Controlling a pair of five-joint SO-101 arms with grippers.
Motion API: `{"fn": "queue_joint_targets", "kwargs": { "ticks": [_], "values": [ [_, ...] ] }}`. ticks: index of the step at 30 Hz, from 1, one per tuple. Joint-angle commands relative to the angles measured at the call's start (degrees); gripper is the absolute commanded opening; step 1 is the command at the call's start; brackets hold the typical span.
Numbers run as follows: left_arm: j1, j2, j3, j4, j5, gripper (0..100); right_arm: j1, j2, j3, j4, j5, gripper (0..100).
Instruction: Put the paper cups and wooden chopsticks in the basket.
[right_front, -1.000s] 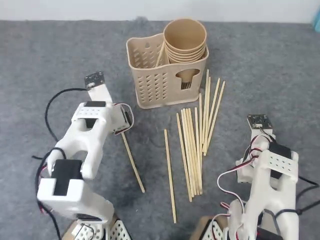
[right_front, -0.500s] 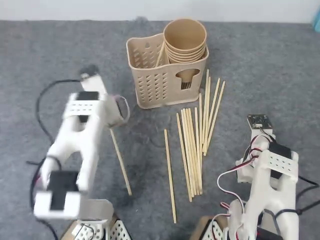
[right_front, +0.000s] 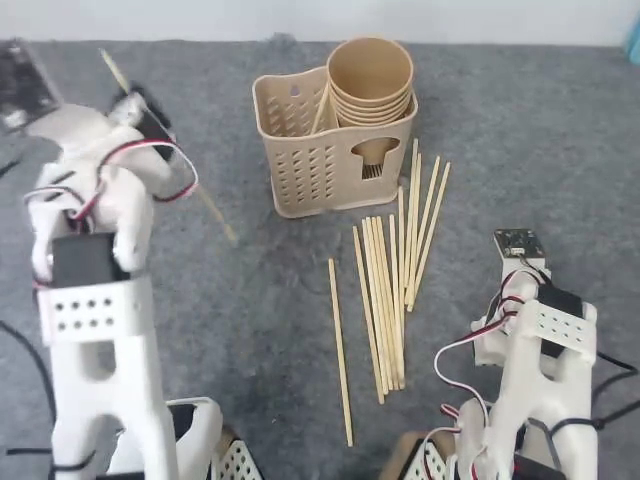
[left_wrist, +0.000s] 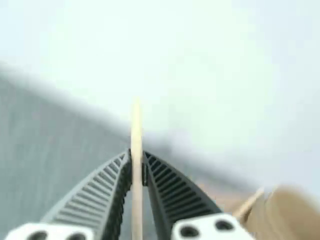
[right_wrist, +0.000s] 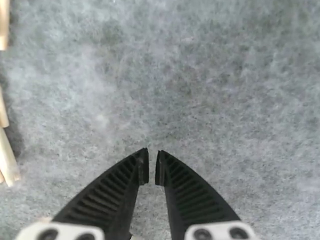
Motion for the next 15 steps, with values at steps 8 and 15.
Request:
{"fn": "queue_joint_targets", "kwargs": {
  "ticks": [8,15],
  "values": [
    [7.3,-3.7,-2.2,-38.7,-9.8,1,0.5,-0.7,-0.5,-0.8,0.4,4.7],
    [16.0,3.7,-2.5,-50.6,-9.9,1,0.5,-0.7,-0.5,-0.8,0.4,4.7]
  ]
}}
